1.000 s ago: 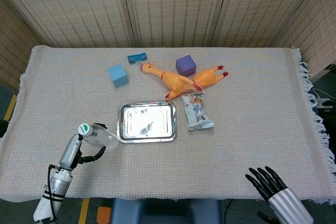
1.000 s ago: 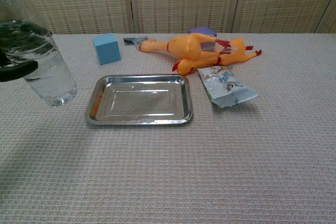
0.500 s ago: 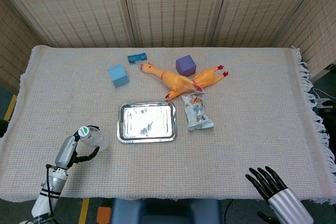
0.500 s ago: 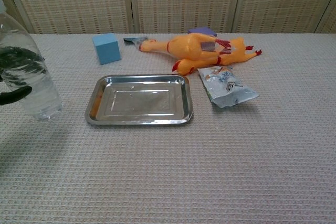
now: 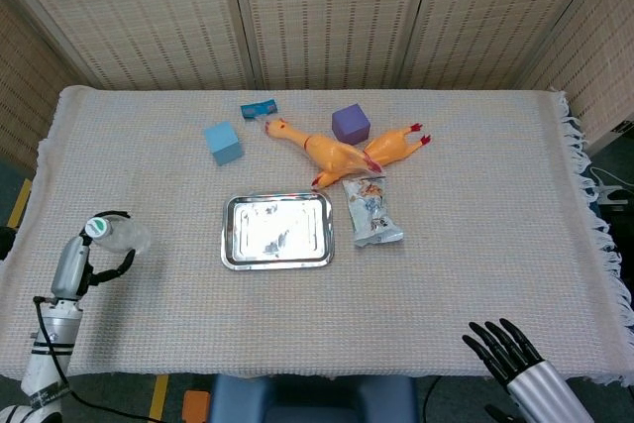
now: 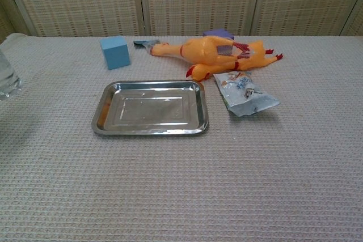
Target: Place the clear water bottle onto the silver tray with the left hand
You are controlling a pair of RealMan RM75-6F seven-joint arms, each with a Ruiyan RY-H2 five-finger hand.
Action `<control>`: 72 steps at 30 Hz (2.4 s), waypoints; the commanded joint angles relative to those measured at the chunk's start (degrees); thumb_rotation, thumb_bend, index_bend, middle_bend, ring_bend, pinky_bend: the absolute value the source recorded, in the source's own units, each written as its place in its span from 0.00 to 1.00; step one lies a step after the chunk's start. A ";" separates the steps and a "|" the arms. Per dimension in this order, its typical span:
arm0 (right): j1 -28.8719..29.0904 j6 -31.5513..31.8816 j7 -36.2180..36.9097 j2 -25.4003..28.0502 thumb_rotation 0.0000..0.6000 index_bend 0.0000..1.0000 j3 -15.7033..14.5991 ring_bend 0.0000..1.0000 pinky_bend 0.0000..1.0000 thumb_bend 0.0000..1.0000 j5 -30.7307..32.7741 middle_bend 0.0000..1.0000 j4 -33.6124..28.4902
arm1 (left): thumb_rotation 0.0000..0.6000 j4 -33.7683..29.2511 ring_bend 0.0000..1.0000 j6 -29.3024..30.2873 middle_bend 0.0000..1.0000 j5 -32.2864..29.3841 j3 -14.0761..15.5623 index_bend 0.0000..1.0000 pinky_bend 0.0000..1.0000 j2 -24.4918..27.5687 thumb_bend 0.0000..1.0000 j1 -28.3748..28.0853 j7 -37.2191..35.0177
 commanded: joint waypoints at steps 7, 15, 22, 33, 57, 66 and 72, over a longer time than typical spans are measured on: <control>0.14 0.48 1.26 0.57 1.00 0.00 0.08 0.00 0.00 0.00 0.21 0.00 0.19 | 1.00 -16.79 0.12 0.82 0.23 7.27 3.66 0.22 0.30 1.60 0.45 0.03 7.11; -0.22 0.85 0.47 0.42 1.00 0.00 0.16 0.00 0.00 0.00 -0.16 0.00 0.08 | 1.00 -5.59 0.13 -7.76 0.24 -9.34 -6.42 0.23 0.31 -0.84 0.45 -4.50 9.55; -0.47 0.09 -0.95 0.14 1.00 0.00 0.08 0.00 0.00 0.00 -0.12 0.00 -0.16 | 1.00 -15.68 0.13 -7.67 0.24 -4.46 -2.99 0.23 0.31 0.27 0.45 -4.70 10.97; -0.90 -0.89 -2.29 1.11 1.00 0.00 -0.58 0.00 0.00 0.00 0.06 0.00 -0.63 | 1.00 -19.08 0.13 -9.70 0.24 -6.17 -3.44 0.23 0.31 -8.13 0.45 -9.09 24.15; 2.07 -7.51 -0.73 2.29 1.00 0.00 0.95 0.00 0.00 0.00 6.07 0.00 -3.14 | 1.00 0.69 0.08 -19.90 0.20 -15.44 -8.58 0.17 0.26 -21.29 0.44 -19.52 28.97; 1.97 -7.28 -0.84 2.17 1.00 0.00 0.76 0.00 0.00 0.00 5.89 0.00 -3.15 | 1.00 1.82 0.00 -18.45 0.04 -15.28 -8.19 0.00 0.12 -21.68 0.42 -19.52 29.67; 1.88 -6.82 -0.69 2.10 1.00 0.00 0.68 0.00 0.00 0.00 5.56 0.00 -2.93 | 1.00 2.39 0.00 -18.27 0.03 -15.38 -7.58 0.00 0.11 -21.31 0.42 -19.21 29.83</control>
